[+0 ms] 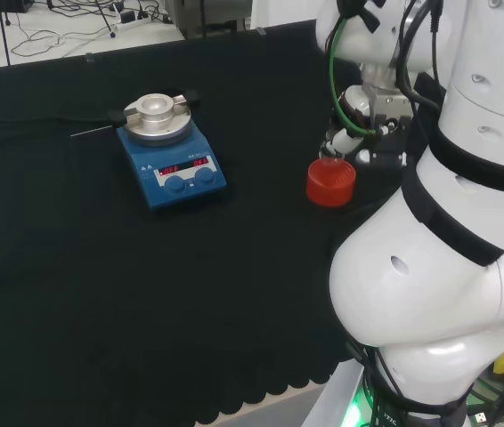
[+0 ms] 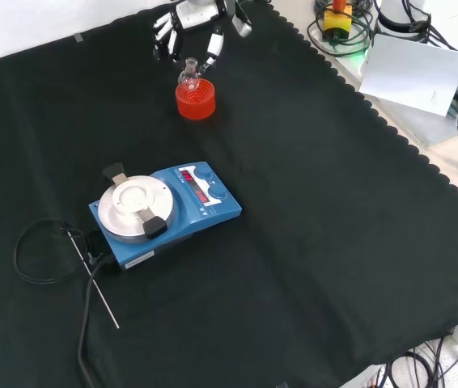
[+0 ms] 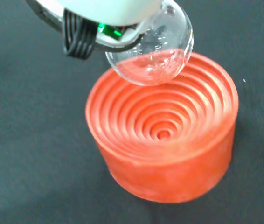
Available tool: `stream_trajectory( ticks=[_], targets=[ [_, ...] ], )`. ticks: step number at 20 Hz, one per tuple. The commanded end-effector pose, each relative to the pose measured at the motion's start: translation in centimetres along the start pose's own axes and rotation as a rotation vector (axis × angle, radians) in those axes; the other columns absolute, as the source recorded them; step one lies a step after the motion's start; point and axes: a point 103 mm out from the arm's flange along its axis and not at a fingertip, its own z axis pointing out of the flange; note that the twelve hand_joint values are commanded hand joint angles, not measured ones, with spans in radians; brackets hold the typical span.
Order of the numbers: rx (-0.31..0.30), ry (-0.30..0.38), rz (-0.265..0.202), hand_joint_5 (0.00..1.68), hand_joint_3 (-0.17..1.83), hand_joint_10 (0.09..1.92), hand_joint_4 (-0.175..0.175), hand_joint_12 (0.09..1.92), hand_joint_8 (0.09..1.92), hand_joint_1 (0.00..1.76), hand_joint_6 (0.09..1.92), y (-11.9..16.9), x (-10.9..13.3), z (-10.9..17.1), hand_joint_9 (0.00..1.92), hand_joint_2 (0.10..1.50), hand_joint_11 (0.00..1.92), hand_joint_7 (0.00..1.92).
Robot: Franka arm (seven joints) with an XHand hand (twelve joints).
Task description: Pick up the round-bottom flask.
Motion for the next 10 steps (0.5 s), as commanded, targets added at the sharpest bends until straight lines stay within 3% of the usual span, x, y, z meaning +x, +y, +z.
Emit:
stream_trajectory(
  ticks=[1,10],
  targets=[
    [0.018,-0.009,-0.018,1.16,0.77,0.62,0.127,1.37,0.7,1.11,0.92,0.5,1.8,-3.9,0.62,0.65,0.26,0.44],
    [0.051,-0.051,-0.067,1.16,0.78,0.62,0.13,1.37,0.7,1.11,0.92,2.1,5.9,-7.8,0.62,0.65,0.26,0.44]
  ],
)
